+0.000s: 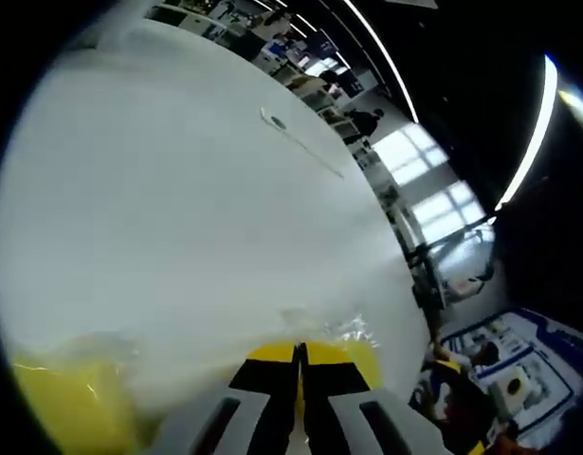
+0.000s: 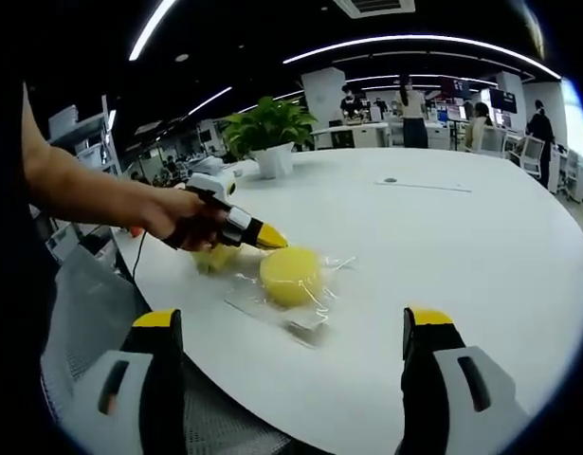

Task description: Compare the silicone blocks by pressing each to a similar depth, holding the contact briefly, and releasing to observe deformation and rebound differences across the visible hardness samples.

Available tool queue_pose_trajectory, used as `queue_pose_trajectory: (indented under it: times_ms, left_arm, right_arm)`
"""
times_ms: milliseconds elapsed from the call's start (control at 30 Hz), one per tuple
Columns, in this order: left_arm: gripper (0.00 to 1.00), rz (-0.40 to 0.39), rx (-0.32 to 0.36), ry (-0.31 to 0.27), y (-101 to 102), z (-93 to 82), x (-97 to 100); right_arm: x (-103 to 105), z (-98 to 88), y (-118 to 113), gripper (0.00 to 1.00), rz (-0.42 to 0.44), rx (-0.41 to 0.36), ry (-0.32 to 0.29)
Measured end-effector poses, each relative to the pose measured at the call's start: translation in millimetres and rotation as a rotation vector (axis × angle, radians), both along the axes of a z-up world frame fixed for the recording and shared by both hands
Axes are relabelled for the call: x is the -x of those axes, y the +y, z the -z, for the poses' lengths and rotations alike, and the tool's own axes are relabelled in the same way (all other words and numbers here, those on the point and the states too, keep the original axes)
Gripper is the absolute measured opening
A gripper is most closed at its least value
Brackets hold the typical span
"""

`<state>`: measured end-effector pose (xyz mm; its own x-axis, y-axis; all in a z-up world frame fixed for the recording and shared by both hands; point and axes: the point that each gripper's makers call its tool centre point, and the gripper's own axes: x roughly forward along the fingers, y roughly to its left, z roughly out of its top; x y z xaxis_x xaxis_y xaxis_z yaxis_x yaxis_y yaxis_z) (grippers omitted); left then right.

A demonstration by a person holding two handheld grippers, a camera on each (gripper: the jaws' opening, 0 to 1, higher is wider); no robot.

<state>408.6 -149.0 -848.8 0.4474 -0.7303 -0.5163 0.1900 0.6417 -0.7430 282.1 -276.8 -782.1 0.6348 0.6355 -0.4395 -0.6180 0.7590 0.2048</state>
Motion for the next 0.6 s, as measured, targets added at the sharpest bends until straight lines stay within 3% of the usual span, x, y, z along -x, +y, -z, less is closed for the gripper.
queue_pose_trajectory:
  times_ms: [100, 200, 333, 400, 433, 467, 600]
  left_arm:
    - [0.0, 0.011, -0.001, -0.016, -0.9, -3.1, -0.1]
    - [0.0, -0.001, 0.033, 0.003, -3.2, -9.3, 1.7]
    - [0.0, 0.015, 0.067, -0.019, -8.6, -20.3, 3.7]
    - [0.0, 0.051, 0.099, -0.046, -15.0, -28.6, 6.5]
    - [0.0, 0.077, 0.086, -0.092, -18.4, -32.1, 6.8]
    - [0.0, 0.062, 0.084, -0.077, -18.7, -32.2, 7.2]
    - [0.0, 0.094, 0.107, -0.166, -26.7, -48.7, 9.5]
  right_arm:
    - [-0.7, -1.7, 1.9, 0.9, -0.002, -0.002, -0.002]
    - [-1.2, -3.2, 3.9, 0.9, -0.004, -0.002, -0.006]
    - [-0.3, -3.3, 7.3, 0.9, -0.012, -0.001, -0.006]
    - [0.0, -3.2, 8.1, 0.9, -0.014, -0.001, -0.006]
    - [0.0, -2.5, 8.5, 0.9, -0.016, -0.001, -0.006]
    - [0.1, -2.5, 8.8, 0.9, -0.017, -0.001, -0.005]
    - [0.4, -5.3, 9.1, 0.9, -0.014, -0.004, -0.009]
